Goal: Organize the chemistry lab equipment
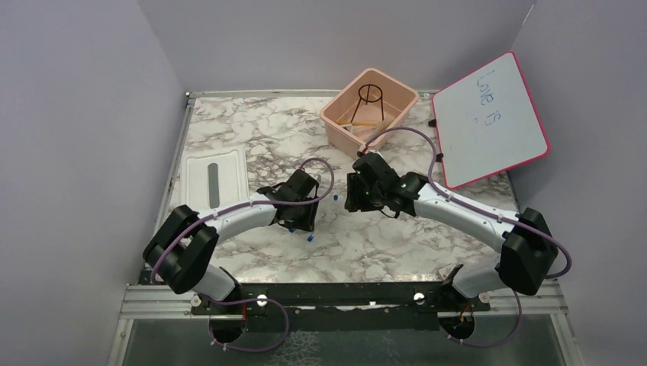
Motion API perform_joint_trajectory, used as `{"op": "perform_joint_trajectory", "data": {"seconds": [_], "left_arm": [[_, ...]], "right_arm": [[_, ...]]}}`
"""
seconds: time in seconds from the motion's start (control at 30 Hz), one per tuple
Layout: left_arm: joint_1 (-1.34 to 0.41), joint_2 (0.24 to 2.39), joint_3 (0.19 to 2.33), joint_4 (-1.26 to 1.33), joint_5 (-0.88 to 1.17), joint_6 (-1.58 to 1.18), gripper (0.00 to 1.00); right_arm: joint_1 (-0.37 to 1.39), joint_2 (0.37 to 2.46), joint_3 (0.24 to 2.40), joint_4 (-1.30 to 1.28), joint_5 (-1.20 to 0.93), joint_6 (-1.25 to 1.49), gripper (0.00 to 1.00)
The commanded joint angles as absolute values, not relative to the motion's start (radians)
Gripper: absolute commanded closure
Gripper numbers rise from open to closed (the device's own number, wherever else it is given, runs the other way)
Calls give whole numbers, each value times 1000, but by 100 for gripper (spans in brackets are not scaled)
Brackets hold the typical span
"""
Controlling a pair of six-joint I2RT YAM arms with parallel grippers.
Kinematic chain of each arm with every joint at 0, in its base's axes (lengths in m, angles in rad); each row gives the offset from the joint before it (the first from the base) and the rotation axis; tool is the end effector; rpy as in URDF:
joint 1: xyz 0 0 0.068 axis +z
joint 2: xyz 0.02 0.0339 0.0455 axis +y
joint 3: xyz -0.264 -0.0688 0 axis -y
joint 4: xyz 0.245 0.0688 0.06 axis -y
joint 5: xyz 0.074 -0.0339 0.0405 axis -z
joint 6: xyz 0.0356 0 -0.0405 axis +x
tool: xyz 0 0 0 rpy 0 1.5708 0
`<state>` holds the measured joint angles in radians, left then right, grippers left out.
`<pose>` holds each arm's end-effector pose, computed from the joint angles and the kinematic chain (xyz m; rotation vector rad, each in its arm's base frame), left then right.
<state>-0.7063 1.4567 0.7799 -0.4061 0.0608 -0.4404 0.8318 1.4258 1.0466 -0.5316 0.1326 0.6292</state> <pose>0.2039 -0.1768 0.1724 0.3825 2.7039 -0.4385 0.2046 0.2176 0.2534 -0.1984 2.5205 0.4527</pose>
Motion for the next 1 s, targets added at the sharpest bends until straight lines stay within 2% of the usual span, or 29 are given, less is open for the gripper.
{"op": "perform_joint_trajectory", "data": {"seconds": [0.0, 0.37, 0.57, 0.77, 0.97], "left_arm": [[-725, 1476, 822, -405, -28, -427, 56], [-763, 1495, 839, -405, 27, -421, 56], [-769, 1426, 839, -394, 19, -420, 56], [-769, 1395, 837, -366, 16, -425, 55], [-769, 1380, 826, -352, 8, -430, 54]], "right_arm": [[834, 1388, 1024, -503, 173, 646, 48], [831, 1364, 993, -540, 221, 673, 48], [805, 1365, 870, -721, 303, 838, 44], [805, 1289, 740, -789, 264, 955, 38], [804, 1269, 660, -813, 133, 1028, 35]]}}
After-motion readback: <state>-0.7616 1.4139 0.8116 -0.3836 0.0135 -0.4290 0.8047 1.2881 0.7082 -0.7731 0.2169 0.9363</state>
